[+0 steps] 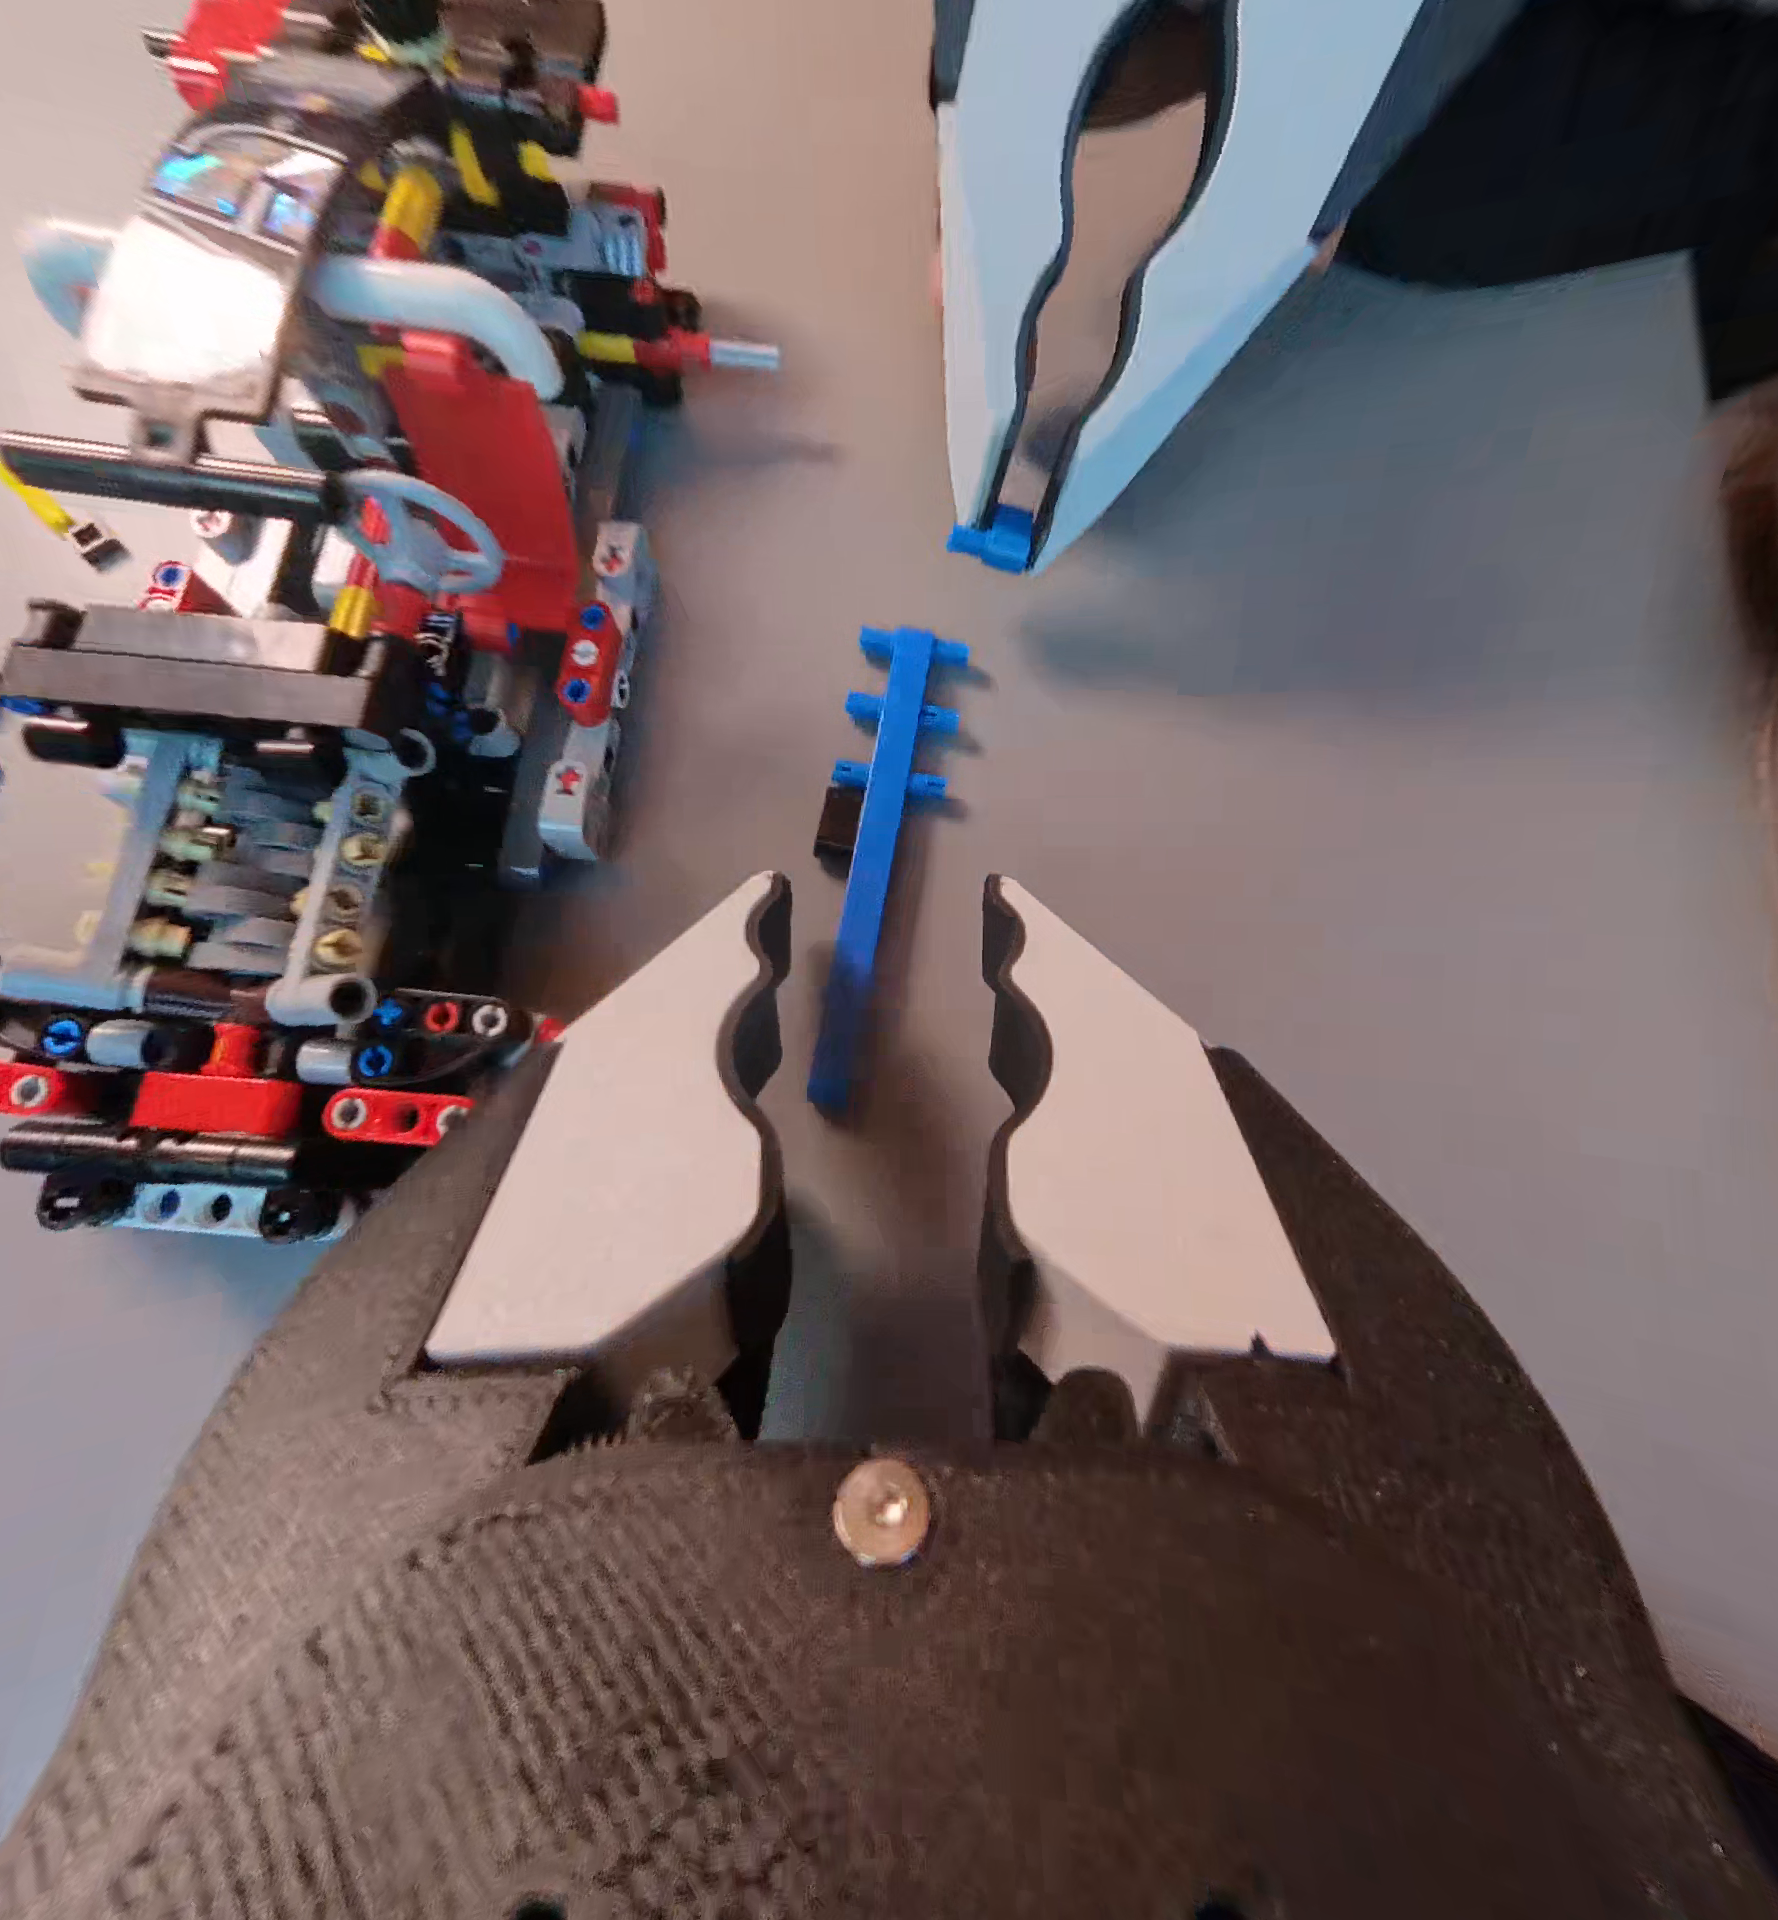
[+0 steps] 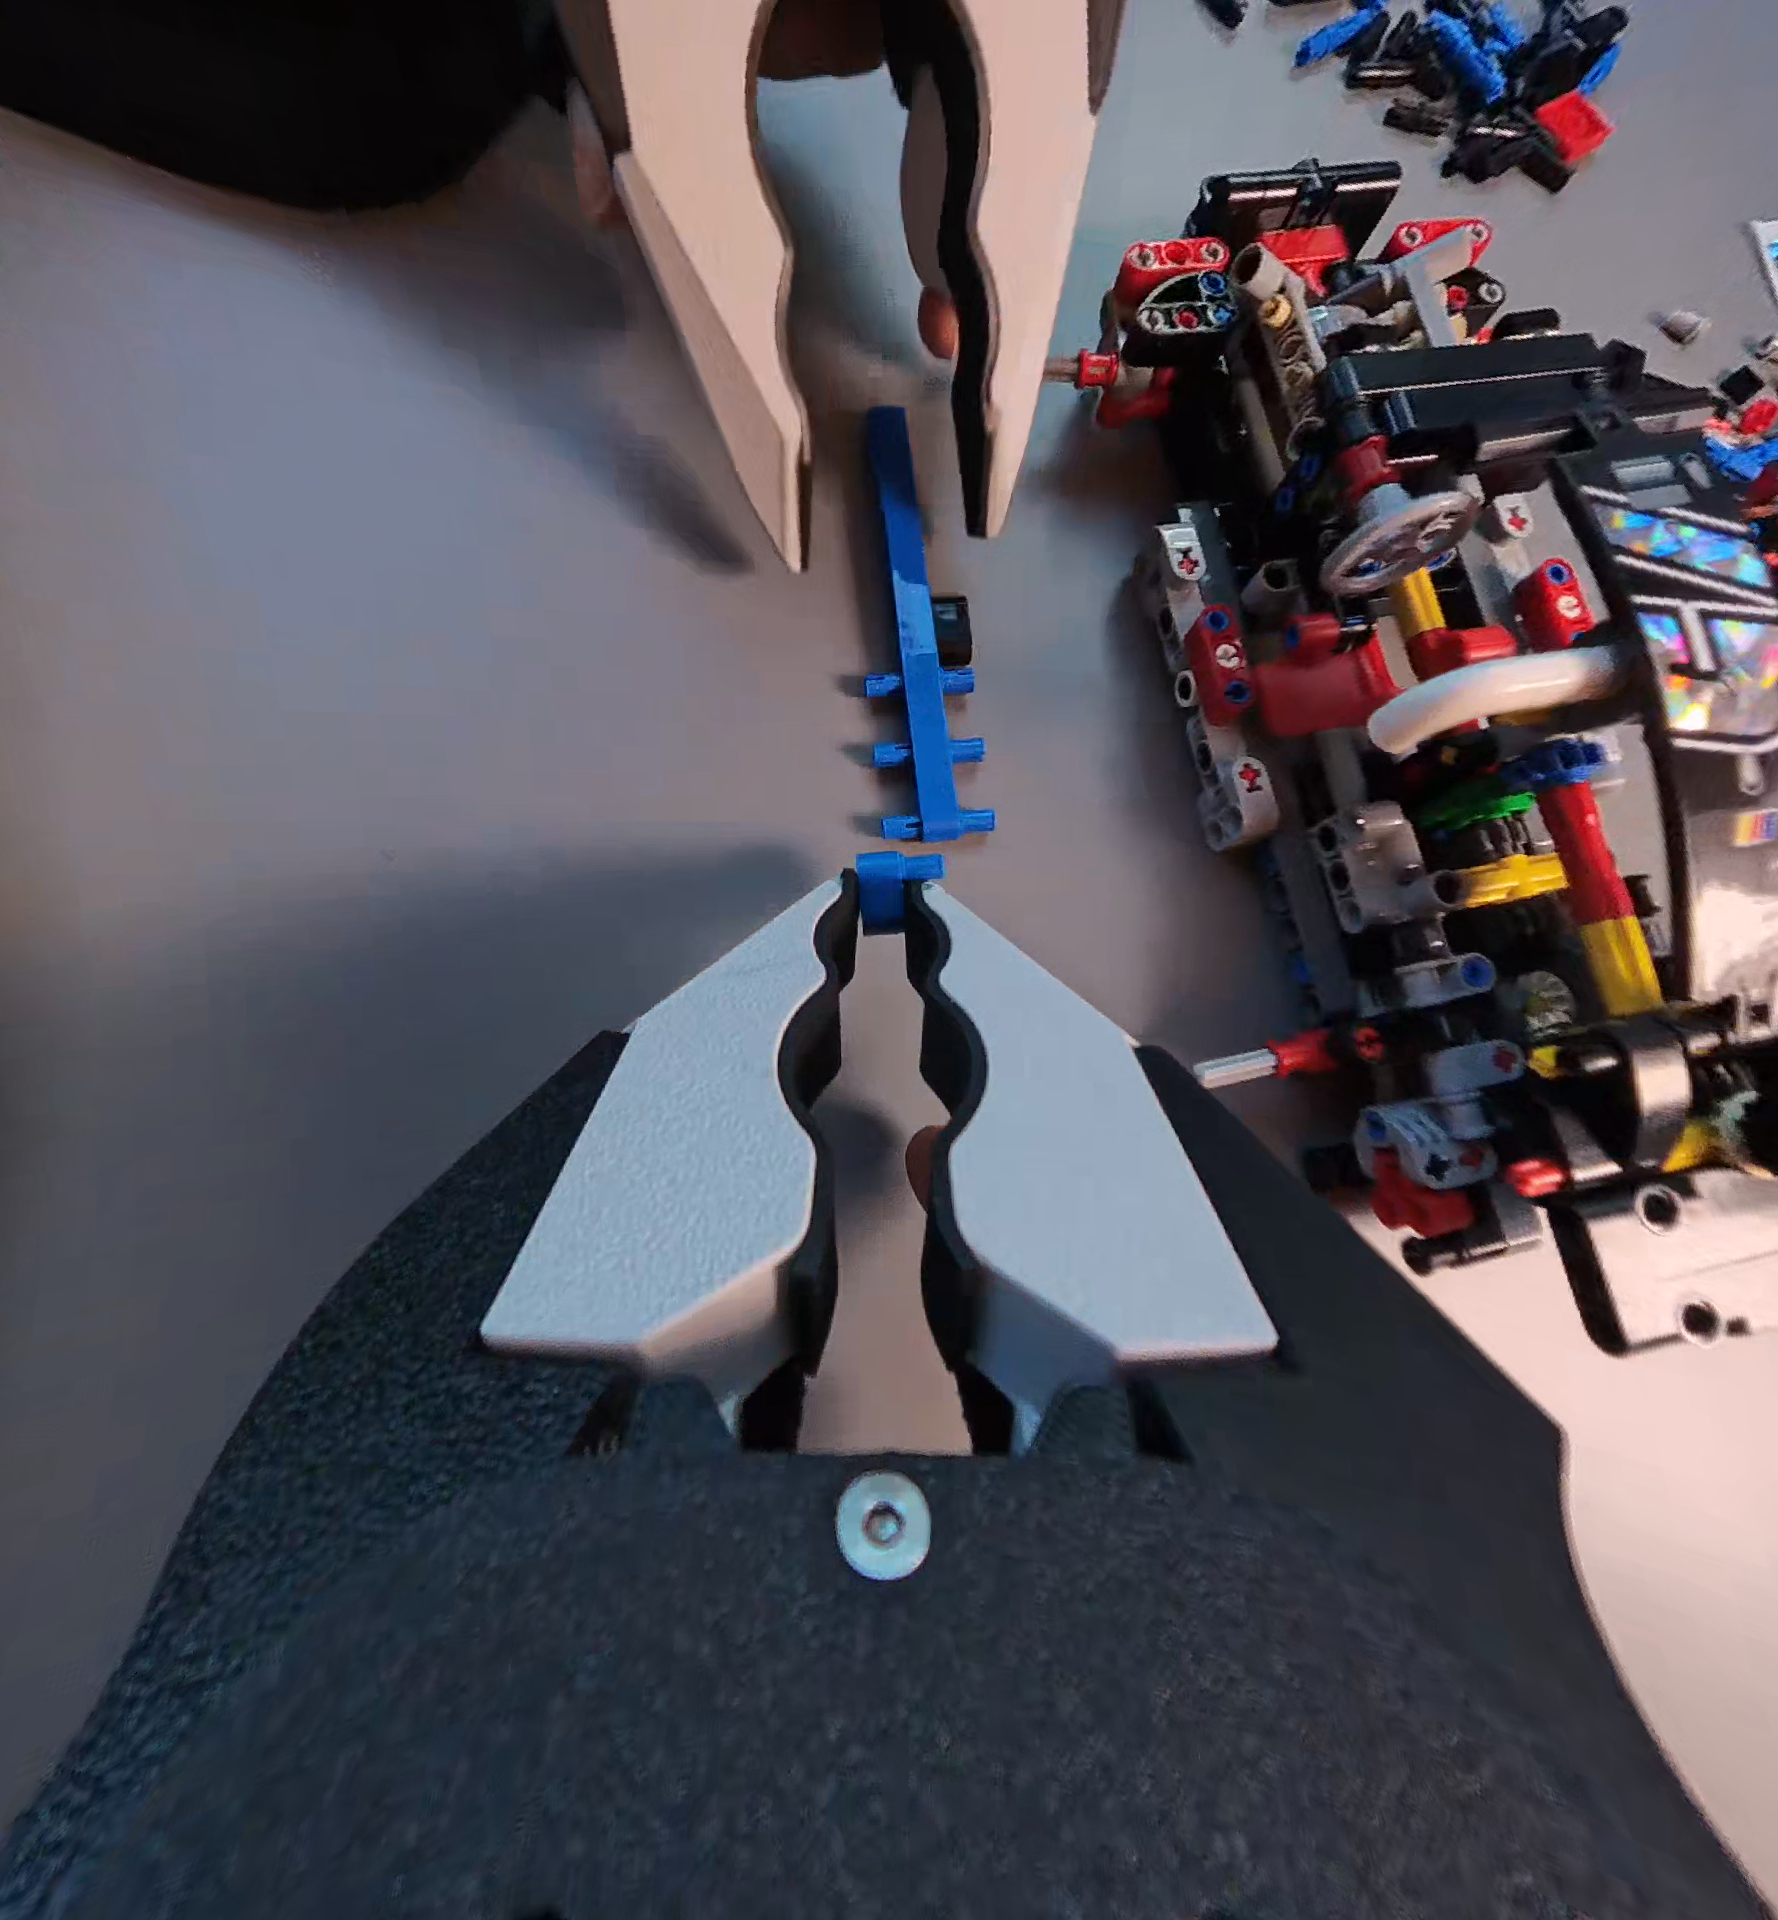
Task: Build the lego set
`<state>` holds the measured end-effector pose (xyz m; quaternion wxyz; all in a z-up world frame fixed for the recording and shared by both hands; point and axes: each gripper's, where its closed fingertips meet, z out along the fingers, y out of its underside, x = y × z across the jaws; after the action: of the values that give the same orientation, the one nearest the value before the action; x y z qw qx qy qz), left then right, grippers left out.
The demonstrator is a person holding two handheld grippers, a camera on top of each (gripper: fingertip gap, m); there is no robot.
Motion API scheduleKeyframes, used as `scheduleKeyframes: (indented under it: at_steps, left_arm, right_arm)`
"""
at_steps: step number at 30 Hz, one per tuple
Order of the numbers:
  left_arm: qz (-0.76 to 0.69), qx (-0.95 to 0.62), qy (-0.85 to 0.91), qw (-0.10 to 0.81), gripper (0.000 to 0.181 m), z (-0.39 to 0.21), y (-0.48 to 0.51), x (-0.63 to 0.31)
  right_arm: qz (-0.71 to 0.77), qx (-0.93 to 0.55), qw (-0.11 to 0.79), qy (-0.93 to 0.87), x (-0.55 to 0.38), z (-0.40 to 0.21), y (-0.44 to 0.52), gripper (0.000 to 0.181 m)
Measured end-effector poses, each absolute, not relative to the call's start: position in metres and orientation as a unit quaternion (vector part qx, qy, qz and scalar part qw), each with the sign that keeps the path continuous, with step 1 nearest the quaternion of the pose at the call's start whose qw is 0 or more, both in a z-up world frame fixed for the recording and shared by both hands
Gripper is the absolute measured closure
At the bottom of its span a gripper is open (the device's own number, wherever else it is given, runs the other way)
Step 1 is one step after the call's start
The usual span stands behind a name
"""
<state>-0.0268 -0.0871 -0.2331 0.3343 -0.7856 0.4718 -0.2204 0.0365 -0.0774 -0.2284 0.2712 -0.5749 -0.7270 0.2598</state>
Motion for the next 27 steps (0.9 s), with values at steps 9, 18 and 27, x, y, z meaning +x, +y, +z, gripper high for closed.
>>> scheduleKeyframes:
  at_steps: [9, 18, 27]
  left_arm:
    - [-0.181, -0.773, 0.502, 0.343, 0.175, -0.24, -0.084, -0.014]
    - [-0.171, -0.772, 0.492, 0.364, 0.175, -0.241, -0.076, -0.003]
    - [-0.158, -0.769, 0.488, 0.381, 0.175, -0.24, -0.071, -0.003]
  right_arm:
    - [0.266, -0.561, 0.256, -0.74, 0.036, -0.235, -0.087, 0.175]
    - [0.258, -0.55, 0.243, -0.757, 0.04, -0.236, -0.09, 0.175]
    - [0.237, -0.543, 0.216, -0.776, 0.04, -0.239, -0.08, 0.175]
